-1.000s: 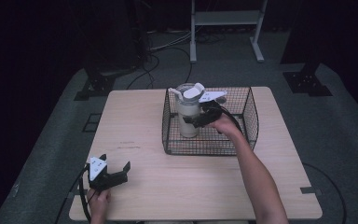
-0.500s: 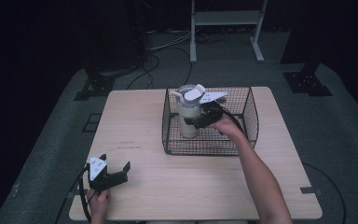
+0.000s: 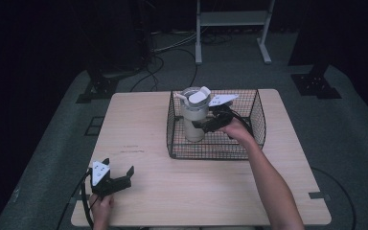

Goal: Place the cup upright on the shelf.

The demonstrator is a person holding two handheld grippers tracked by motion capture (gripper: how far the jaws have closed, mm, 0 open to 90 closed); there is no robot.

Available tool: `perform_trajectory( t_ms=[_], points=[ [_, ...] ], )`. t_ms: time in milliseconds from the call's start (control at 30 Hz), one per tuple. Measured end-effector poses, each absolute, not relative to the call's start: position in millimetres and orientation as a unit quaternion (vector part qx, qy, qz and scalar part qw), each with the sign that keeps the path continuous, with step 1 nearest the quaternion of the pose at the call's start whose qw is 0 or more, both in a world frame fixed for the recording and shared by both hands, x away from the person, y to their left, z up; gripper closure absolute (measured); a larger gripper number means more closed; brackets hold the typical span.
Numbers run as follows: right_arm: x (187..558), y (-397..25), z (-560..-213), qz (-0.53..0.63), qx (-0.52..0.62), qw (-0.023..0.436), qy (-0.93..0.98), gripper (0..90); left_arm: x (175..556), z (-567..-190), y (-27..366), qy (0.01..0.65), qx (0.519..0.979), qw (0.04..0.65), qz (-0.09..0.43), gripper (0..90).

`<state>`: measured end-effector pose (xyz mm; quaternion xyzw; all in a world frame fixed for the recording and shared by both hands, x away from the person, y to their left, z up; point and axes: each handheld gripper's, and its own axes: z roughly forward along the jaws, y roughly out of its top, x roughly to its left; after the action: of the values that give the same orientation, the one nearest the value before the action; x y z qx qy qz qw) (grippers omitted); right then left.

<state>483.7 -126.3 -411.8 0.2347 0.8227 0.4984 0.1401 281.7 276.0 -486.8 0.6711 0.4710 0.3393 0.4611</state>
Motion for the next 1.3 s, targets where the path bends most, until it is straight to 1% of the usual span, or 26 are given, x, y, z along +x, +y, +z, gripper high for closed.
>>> perform_trajectory(
  t_ms=[300, 600, 800, 1000, 1300],
  points=[
    [475, -142, -400, 0.49, 0.247, 0.14, 0.824, 7.9, 282, -487, 276, 0.471, 0.672, 0.46, 0.339, 0.0],
    [463, -162, -381, 0.489, 0.262, 0.161, 0.816, 8.0, 282, -487, 276, 0.472, 0.672, 0.459, 0.34, 0.0],
    [456, -171, -372, 0.487, 0.267, 0.164, 0.815, 8.0, 282, -487, 275, 0.471, 0.673, 0.457, 0.34, 0.0],
    [446, -178, -365, 0.485, 0.267, 0.173, 0.815, 8.0, 282, -487, 275, 0.471, 0.673, 0.457, 0.341, 0.0],
    [434, -187, -362, 0.48, 0.267, 0.172, 0.818, 8.0, 283, -487, 275, 0.471, 0.675, 0.455, 0.34, 0.0]
  ],
)
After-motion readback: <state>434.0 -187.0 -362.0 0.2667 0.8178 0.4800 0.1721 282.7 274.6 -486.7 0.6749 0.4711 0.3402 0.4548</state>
